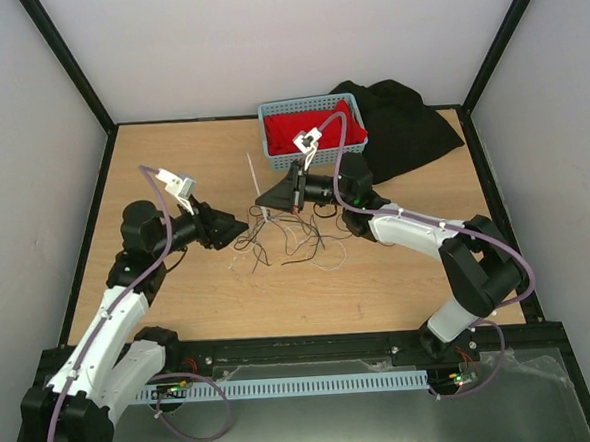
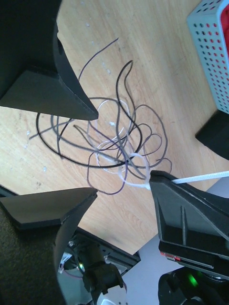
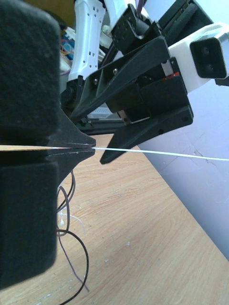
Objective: Zip-tie the wires
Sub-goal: Adjust the cable at the center of the board.
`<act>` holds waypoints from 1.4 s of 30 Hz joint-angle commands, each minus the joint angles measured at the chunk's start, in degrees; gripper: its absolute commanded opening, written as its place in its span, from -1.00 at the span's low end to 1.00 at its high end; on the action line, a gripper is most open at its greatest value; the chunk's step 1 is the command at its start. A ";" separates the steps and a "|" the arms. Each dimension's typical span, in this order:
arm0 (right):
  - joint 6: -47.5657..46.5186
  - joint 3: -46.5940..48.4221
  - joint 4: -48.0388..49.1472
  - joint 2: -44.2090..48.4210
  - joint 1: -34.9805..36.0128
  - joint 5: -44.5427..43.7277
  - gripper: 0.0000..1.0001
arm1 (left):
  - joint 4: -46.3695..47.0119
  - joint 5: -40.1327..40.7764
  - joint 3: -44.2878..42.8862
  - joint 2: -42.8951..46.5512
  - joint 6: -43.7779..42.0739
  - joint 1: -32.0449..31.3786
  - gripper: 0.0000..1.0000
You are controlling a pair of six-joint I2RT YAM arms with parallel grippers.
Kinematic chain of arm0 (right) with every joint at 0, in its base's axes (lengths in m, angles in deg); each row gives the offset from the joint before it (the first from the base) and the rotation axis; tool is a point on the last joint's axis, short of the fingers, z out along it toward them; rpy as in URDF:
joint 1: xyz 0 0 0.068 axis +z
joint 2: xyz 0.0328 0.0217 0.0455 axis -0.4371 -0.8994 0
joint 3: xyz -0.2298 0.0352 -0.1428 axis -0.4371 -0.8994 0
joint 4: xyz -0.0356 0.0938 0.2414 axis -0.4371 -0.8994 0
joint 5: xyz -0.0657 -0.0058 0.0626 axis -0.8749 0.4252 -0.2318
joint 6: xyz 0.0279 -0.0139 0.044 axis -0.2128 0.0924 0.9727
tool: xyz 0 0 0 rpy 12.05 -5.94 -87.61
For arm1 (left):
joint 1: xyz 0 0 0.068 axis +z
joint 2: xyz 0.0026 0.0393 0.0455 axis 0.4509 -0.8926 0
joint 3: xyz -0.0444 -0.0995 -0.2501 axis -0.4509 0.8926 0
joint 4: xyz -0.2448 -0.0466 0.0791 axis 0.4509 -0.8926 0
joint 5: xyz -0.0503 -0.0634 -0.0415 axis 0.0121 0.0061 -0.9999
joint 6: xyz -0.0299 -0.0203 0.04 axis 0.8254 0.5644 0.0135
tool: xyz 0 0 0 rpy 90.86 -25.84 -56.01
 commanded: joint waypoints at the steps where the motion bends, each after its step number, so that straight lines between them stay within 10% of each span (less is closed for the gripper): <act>1: 3.07 2.18 -0.44 0.63 -0.61 5.47 -1.00 | 13.70 1.32 2.47 -1.56 -2.65 -0.54 0.23; 24: -0.65 -1.20 -2.40 3.73 -0.71 1.55 -1.00 | 24.32 -0.14 0.13 -7.21 7.20 -3.81 0.57; 42: 2.95 -2.97 -6.86 7.45 -0.54 -8.04 -1.00 | 25.23 3.22 0.46 -13.05 1.41 -14.63 0.34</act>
